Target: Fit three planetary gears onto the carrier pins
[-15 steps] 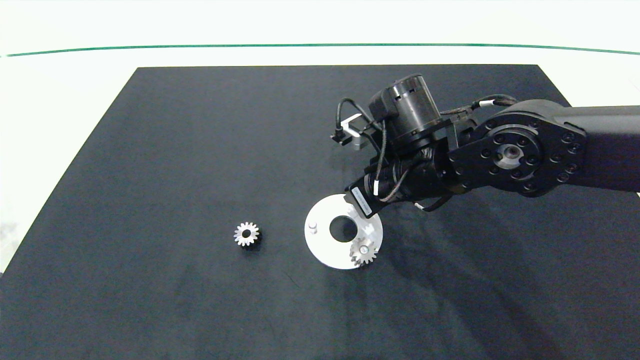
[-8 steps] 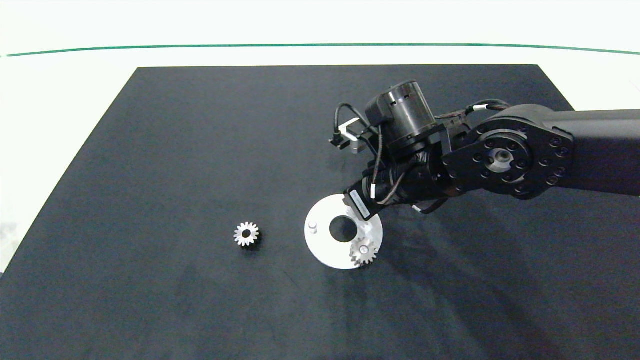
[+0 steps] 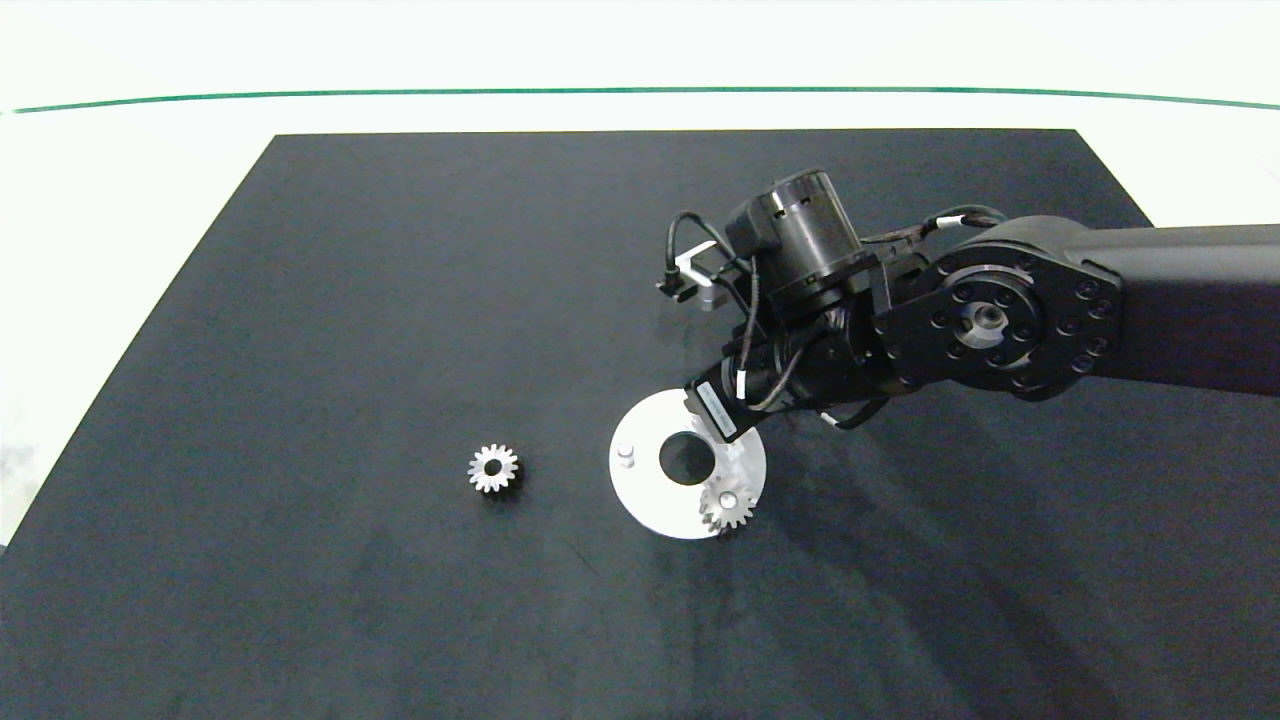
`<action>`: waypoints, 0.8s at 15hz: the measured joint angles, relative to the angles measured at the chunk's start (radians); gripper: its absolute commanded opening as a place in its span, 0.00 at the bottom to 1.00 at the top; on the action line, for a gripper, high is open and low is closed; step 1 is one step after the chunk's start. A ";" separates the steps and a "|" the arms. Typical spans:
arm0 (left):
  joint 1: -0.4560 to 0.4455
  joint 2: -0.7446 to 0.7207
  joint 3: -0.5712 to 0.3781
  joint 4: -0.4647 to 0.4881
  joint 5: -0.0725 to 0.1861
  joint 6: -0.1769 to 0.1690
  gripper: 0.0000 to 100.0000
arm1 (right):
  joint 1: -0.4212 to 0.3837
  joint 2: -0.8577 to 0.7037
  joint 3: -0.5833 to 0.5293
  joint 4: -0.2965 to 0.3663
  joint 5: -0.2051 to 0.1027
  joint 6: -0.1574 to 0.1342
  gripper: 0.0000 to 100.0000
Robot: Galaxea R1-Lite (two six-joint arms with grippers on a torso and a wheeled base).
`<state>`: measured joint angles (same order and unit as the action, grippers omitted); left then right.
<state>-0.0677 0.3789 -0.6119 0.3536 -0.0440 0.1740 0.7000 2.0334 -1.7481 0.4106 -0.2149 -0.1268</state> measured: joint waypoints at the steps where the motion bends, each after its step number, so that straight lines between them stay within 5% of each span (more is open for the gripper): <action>1: 0.000 0.000 -0.001 0.000 0.000 0.000 1.00 | -0.001 0.002 0.002 0.000 0.000 0.000 1.00; 7: -0.002 0.006 -0.005 0.000 0.000 0.000 1.00 | -0.001 0.009 -0.001 0.002 0.000 0.004 1.00; 12: -0.002 0.005 0.003 0.002 0.001 0.000 1.00 | 0.008 -0.064 0.055 0.006 0.000 0.035 1.00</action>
<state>-0.0696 0.3843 -0.6094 0.3553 -0.0428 0.1736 0.7081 1.9696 -1.6928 0.4170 -0.2153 -0.0919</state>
